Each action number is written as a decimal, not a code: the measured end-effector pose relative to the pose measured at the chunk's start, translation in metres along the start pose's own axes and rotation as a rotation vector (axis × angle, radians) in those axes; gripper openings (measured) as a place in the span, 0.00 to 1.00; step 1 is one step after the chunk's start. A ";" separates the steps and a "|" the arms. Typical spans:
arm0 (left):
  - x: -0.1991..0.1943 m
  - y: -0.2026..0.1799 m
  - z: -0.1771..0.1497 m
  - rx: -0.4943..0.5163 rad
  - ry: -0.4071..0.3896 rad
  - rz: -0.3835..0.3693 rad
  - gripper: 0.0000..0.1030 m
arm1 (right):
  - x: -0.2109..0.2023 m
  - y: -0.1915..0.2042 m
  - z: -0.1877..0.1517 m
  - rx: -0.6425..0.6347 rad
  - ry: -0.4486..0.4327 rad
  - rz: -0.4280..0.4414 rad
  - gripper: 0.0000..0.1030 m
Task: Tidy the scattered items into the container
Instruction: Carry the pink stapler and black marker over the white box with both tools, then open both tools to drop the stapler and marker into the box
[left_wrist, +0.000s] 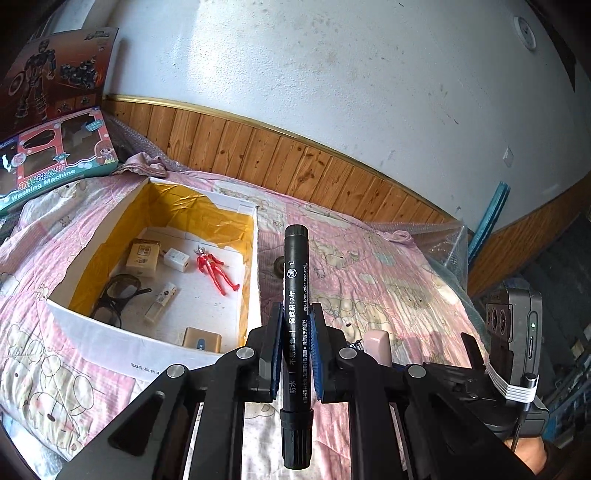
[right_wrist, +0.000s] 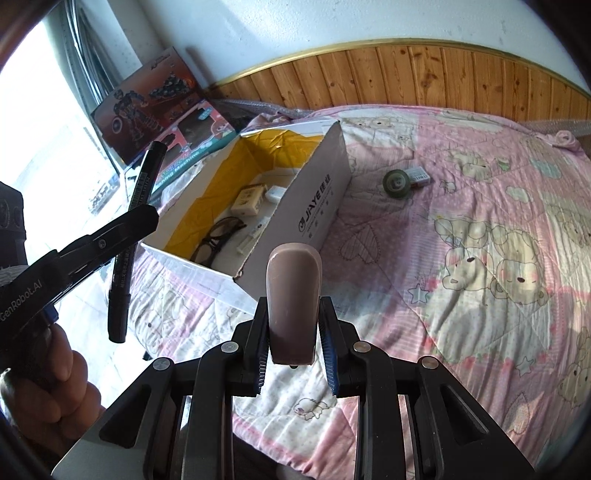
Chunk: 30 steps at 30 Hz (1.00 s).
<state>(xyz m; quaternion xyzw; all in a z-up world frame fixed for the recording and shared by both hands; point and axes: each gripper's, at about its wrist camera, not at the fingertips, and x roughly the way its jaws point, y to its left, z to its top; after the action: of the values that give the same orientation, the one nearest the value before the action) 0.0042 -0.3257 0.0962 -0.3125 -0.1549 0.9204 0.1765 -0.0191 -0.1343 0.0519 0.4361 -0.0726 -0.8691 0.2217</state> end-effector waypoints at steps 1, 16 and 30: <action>-0.001 0.005 0.002 -0.007 -0.005 0.003 0.14 | 0.001 0.003 0.003 -0.006 0.001 0.003 0.25; 0.000 0.065 0.035 -0.117 -0.028 0.036 0.14 | 0.025 0.051 0.064 -0.115 -0.016 0.040 0.25; 0.048 0.089 0.062 -0.203 0.081 0.021 0.14 | 0.064 0.063 0.136 -0.223 0.009 0.021 0.25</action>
<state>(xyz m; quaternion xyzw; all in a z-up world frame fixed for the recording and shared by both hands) -0.0906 -0.3959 0.0830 -0.3672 -0.2370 0.8884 0.1403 -0.1396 -0.2282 0.1083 0.4118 0.0210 -0.8675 0.2784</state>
